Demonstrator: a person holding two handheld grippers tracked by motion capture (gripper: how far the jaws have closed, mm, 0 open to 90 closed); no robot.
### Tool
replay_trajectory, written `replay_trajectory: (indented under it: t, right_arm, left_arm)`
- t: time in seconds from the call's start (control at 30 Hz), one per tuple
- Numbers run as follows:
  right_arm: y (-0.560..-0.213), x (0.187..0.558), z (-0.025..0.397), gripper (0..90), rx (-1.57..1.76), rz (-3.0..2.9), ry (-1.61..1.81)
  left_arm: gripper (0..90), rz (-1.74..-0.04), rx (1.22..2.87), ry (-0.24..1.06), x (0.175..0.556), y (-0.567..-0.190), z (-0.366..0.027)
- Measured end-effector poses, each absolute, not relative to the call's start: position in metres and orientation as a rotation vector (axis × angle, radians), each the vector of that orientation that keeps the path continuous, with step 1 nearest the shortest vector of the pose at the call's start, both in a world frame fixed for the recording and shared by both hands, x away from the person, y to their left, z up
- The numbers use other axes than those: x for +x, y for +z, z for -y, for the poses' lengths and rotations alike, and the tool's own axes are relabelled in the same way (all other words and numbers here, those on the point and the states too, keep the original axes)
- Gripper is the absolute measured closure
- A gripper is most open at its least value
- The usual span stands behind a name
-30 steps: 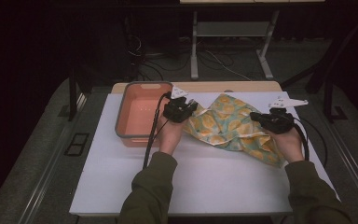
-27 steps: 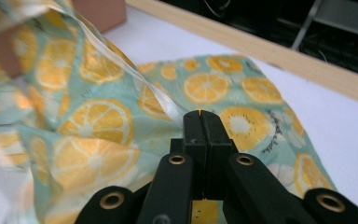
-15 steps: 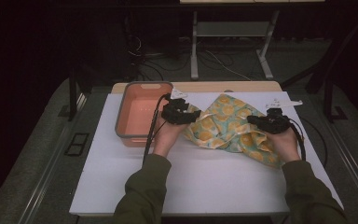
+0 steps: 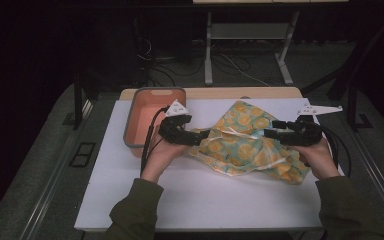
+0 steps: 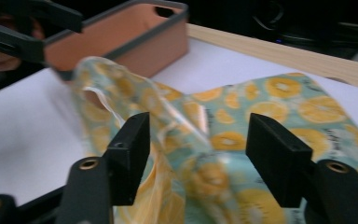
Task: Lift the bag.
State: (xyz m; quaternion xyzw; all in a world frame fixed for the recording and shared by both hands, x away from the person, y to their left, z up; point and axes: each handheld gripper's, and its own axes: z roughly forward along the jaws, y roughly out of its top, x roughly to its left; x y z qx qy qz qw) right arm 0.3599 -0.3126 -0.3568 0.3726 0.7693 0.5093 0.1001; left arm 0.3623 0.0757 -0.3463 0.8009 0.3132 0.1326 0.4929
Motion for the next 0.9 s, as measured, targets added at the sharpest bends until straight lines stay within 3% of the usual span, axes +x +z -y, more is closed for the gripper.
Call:
replay_trajectory:
  t: [0.2, 0.5, 0.9]
  right_arm:
    - [-0.353, 0.333, 0.309, 29.6, 1.007, -2.312, 1.540]
    - [-0.375, 0.311, 0.314, 26.2, 0.970, -2.341, 1.504]
    - [-0.404, 0.286, 0.321, 18.0, 1.006, -2.316, 1.443]
  left_arm:
    - [12.5, -0.698, 1.962, 0.289, 0.329, -0.356, -0.092]
    - [12.0, -0.660, 2.016, 0.291, 0.291, -0.383, -0.125]
    - [4.3, -0.692, 2.046, 0.267, 0.277, -0.415, -0.158]
